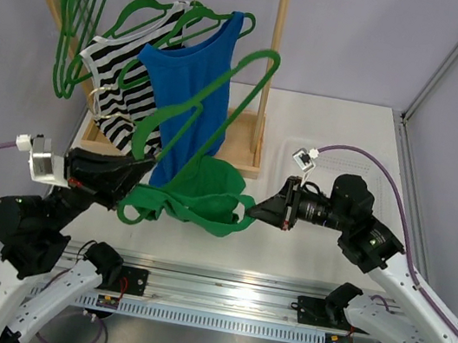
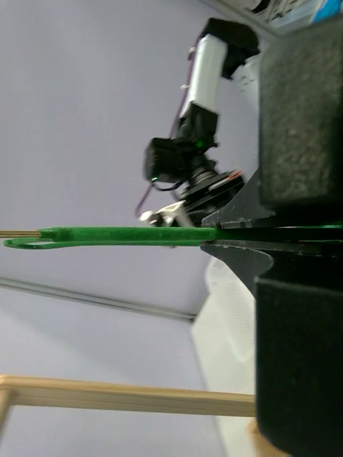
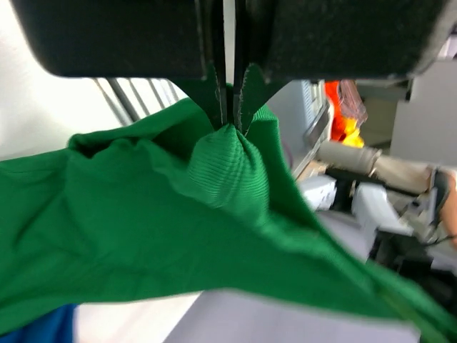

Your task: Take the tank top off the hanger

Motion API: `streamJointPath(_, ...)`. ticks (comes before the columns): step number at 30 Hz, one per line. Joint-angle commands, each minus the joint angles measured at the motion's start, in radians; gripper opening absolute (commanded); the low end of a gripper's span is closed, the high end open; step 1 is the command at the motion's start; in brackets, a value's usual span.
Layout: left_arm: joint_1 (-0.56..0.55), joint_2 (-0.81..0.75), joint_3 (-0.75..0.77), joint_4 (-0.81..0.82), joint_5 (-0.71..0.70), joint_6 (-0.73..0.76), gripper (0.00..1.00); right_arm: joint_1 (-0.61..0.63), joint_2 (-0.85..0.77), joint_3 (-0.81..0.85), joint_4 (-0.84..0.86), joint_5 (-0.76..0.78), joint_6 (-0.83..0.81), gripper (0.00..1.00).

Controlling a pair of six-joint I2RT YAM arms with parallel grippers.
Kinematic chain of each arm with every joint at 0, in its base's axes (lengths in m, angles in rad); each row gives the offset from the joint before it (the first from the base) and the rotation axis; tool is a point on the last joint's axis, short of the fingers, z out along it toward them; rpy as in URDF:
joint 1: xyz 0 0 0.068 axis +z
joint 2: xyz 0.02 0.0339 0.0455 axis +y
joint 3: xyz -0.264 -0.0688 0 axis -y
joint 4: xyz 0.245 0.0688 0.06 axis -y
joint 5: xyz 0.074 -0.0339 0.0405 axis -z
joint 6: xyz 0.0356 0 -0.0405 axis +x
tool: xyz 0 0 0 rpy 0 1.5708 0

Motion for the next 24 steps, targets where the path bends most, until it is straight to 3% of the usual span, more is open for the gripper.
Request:
streamJointPath(1, 0.004, 0.143, 0.06, 0.458, -0.108, 0.041, 0.0, 0.031, -0.029, 0.077, -0.034, -0.148, -0.037, 0.0)
streamJointPath(2, 0.004, 0.175, 0.059, 0.577, -0.164, 0.068, 0.0, 0.038, -0.03, 0.097, -0.167, -0.086, -0.109, 0.0)
streamJointPath(5, 0.004, 0.299, 0.07, 0.769, -0.301, 0.134, 0.0, 0.042, -0.059, 0.044, -0.324, 0.031, -0.174, 0.0)
streamJointPath(11, 0.004, 0.441, 0.163, 0.946, -0.475, 0.26, 0.0, 0.042, -0.164, -0.151, -0.377, 0.172, -0.115, 0.0)
streamJointPath(19, 0.004, 0.476, 0.222, 0.955, -0.44, 0.225, 0.0, 0.042, -0.345, -0.146, -0.513, 0.407, -0.024, 0.0)
streamJointPath(24, 0.004, 0.374, 0.131, 0.794, -0.415, 0.191, 0.0, 0.042, -0.356, -0.091, -0.519, 0.366, -0.019, 0.0)
